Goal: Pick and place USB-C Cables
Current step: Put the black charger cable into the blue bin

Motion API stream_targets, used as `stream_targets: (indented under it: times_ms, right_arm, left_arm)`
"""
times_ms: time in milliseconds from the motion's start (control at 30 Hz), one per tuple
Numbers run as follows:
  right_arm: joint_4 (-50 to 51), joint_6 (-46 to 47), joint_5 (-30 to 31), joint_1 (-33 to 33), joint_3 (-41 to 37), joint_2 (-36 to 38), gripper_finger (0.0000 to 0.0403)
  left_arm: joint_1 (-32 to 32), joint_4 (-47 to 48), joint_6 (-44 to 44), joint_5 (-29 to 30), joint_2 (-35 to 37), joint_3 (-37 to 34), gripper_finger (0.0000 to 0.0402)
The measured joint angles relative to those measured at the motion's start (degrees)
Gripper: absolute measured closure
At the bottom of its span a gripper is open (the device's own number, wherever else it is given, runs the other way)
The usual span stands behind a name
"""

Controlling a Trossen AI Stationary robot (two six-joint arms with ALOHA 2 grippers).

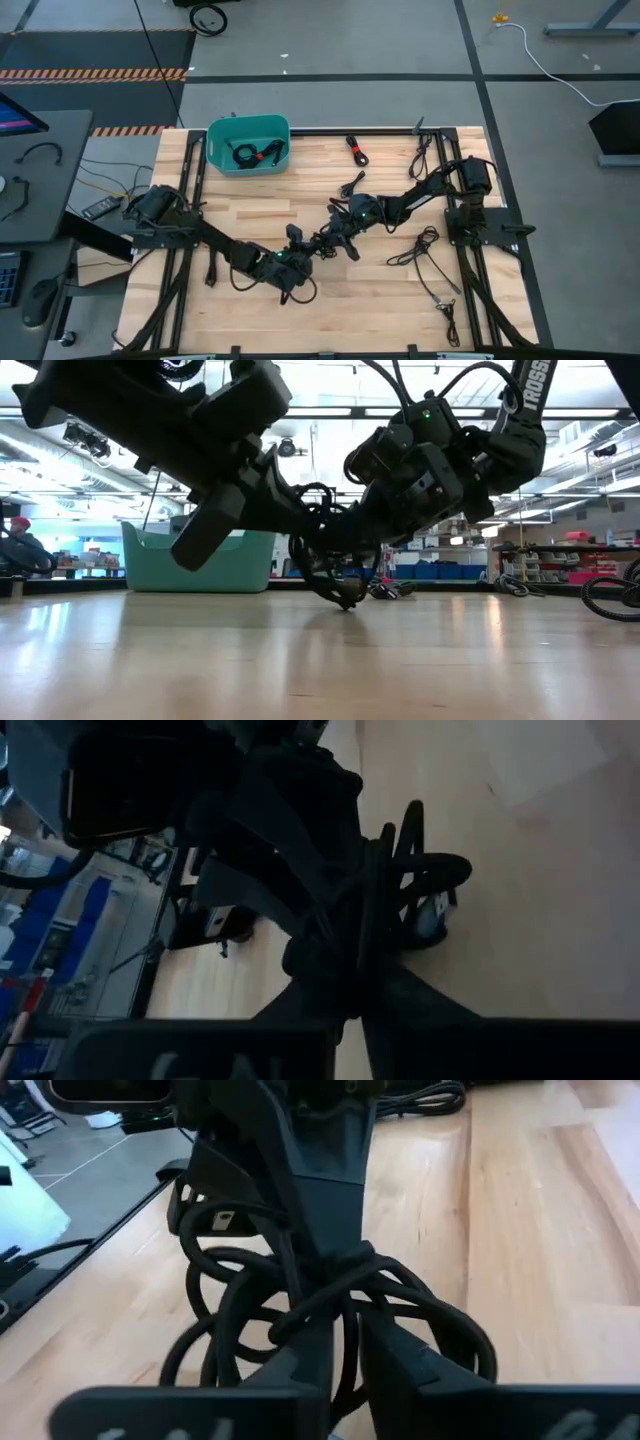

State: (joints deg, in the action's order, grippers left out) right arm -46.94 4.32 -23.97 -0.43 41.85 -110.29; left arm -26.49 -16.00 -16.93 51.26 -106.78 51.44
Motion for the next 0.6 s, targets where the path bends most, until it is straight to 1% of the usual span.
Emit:
stream_targets:
  times_ms: [33,133,233,300,367,467,533,600]
  right_arm:
    - [0.9,0.0,-0.3,-0.2,0.0,0.6,0.0336]
    - [5.8,-0.5,-0.2,-1.3,0.2,3.8,0.0306]
    - [12.7,-2.0,3.8,-2.6,0.3,8.4,0.0282]
    - [18.1,-3.6,8.1,-3.1,0.2,11.7,0.0274]
    - [23.5,-4.6,14.0,-3.4,0.0,13.8,0.0272]
    - [28.7,-4.7,25.3,-2.9,-0.2,17.7,0.0274]
    - [29.3,-3.5,32.7,-2.3,-2.8,18.7,0.0275]
    - [26.9,-1.7,38.2,-1.4,-6.7,18.8,0.0276]
  left_arm:
    - [-0.4,-0.4,0.1,0.8,0.0,0.0,0.0379]
    - [-2.2,0.8,1.3,5.8,0.7,0.6,0.0379]
    - [-4.1,4.8,3.5,10.2,3.5,1.7,0.0379]
    - [-4.9,11.2,8.2,13.9,6.3,2.9,0.0379]
    - [-5.5,20.9,15.4,16.5,9.6,4.5,0.0379]
    - [-5.4,41.7,29.8,17.8,14.1,7.2,0.0379]
    - [-4.4,55.8,40.6,18.2,17.0,9.8,0.0379]
    - [-2.4,71.2,51.0,18.4,20.1,12.2,0.0379]
